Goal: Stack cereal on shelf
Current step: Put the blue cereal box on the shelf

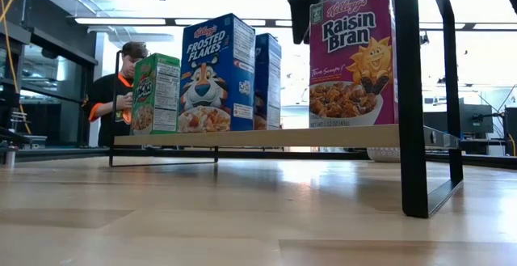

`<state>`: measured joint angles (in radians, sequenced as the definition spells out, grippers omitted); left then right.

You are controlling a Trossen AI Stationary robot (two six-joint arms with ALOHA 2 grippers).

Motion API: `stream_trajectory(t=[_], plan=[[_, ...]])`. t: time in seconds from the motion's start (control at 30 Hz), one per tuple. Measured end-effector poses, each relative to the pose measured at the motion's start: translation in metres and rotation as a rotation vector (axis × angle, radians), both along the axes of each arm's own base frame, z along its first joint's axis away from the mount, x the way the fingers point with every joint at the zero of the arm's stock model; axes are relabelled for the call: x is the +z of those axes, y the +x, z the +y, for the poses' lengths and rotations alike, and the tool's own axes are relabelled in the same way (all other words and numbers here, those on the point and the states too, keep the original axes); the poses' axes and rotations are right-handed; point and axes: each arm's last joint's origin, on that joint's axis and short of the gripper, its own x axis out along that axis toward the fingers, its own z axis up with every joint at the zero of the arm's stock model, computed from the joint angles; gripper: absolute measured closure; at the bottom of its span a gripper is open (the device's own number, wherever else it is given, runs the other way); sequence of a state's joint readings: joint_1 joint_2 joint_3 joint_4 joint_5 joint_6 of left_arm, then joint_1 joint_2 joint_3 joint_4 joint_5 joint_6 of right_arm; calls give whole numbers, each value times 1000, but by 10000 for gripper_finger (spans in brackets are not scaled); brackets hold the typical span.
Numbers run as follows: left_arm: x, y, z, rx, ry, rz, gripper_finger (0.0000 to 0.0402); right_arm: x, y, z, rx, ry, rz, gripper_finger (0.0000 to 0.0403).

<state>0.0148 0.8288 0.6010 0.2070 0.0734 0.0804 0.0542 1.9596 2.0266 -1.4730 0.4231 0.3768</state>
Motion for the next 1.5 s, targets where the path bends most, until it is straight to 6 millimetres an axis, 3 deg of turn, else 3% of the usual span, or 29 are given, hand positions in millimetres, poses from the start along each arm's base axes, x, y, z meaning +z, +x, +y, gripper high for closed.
stream_trajectory(t=[0.1, 0.3, 0.47, 0.63, 0.83, 0.97, 1.1, 1.27, 1.37, 1.5], plan=[[1, 0, -3, -17, 0, -8, 158, 10, -12, -4, -19, -12, -36, 100], [2, 0, -12, -58, 24, -19, 158, 9, -48, -7, -72, -56, -196, 100], [4, -1, -16, -73, 51, -50, 158, -18, -94, -9, -83, -23, -399, 100], [6, 6, -21, -90, 112, -99, 158, -37, -135, -13, -125, -77, -740, 100], [-18, 40, -34, -122, 173, -63, 158, -51, -161, -15, -95, -104, -1135, 100], [-24, 50, -51, -94, 162, -20, 165, -63, -171, -15, -55, -147, -1230, 100], [-18, 43, -83, -83, 131, -18, 222, -73, -174, -15, -77, -126, -1240, 100], [-22, 28, -124, -169, 128, 70, 374, -75, -173, -16, -102, -114, -1235, 100], [-42, 28, -136, -104, 108, 188, 389, -75, -173, -16, -101, -113, -1237, 100], [-76, 43, -146, -7, 79, 304, 399, -75, -173, -15, -95, -106, -1240, 100]])
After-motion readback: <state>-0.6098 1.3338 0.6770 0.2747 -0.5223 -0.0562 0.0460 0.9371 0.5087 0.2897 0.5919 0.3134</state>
